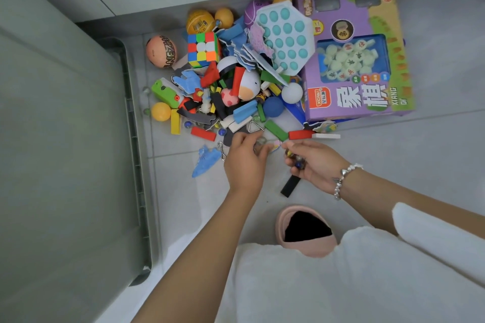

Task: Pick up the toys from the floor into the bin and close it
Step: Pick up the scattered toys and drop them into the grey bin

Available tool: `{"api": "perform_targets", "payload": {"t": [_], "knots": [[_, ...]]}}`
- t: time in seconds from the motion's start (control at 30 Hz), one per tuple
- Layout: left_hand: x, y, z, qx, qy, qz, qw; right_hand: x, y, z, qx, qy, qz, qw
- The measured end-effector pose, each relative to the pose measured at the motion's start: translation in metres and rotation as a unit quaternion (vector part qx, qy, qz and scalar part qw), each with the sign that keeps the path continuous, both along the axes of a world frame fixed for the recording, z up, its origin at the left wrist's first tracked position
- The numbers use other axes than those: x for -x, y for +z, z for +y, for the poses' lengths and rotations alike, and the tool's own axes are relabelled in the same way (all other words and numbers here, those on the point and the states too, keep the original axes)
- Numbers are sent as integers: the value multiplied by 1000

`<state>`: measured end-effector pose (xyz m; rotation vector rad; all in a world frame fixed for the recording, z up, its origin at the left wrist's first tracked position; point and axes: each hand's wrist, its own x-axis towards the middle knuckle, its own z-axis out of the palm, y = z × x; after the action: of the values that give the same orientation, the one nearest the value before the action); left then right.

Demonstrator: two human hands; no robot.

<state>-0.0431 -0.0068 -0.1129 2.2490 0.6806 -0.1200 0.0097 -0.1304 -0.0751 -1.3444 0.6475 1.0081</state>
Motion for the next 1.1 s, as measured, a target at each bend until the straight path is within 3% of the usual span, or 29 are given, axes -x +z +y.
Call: {"api": "perform_targets", "payload": {"t": [0.1,0.23,0.33,0.53,0.73,0.9,1.1], "knots": [[-7,0,-1,3,-3,5,1000,-1,0,0,1,0,0,1000],[-3,13,2,148,77,-26,986,-3,-1,2,2,-2,-8,1000],[12,30,-1,227,50,-46,972,-3,-1,5,-28,7,9,1000],[20,33,-2,251,70,-30,965,-1,0,19,-118,-42,69,990],[32,38,11,323,111,-47,939,0,-5,29,-107,3,61,992],[35,43,27,341,124,-66,929,-1,-8,48,-105,11,73,992],[32,25,53,226,211,-70,948,-3,-5,63,-100,-5,89,991]]}}
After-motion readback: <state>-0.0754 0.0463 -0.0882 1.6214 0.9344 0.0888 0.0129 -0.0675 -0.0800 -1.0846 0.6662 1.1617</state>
